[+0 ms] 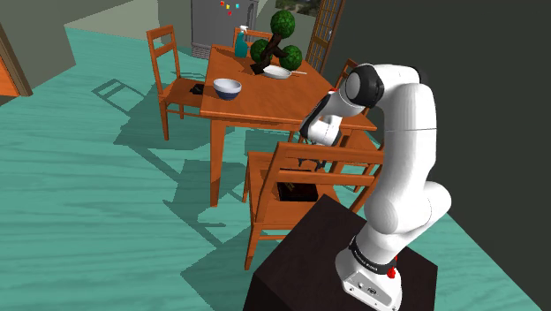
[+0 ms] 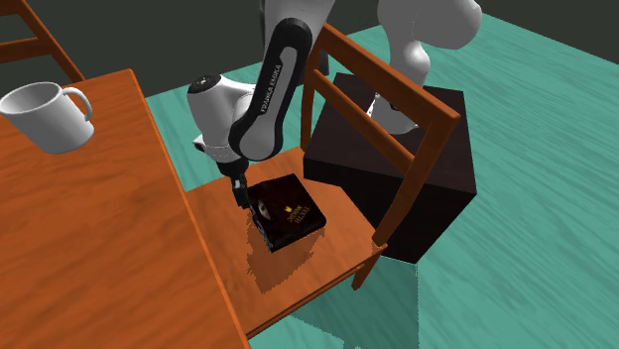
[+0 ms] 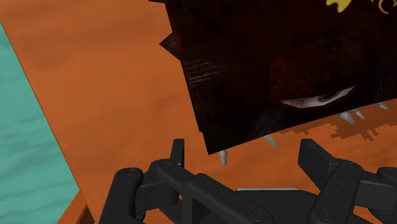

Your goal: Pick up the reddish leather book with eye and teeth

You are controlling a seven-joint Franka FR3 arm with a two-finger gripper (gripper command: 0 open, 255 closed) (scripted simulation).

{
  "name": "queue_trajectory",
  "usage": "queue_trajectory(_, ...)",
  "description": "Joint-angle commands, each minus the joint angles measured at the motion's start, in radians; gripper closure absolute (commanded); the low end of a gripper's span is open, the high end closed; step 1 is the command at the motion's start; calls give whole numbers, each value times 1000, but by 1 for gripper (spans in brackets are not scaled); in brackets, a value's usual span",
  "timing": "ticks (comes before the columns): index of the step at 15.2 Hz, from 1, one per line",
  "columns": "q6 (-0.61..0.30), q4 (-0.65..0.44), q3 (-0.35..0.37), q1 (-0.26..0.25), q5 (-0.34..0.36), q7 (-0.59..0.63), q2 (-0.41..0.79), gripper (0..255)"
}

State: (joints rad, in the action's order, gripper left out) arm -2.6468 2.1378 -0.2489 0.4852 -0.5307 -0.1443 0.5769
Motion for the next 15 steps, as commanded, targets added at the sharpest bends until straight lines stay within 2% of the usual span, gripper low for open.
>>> queue_trajectory(1,-3,-3,3,3,-3,-3,6,255)
queue_trajectory(10,-3,-3,2,2,-3,-3,6,255)
queue_trajectory(15,39,17,-30,-22,33,28,-57,255)
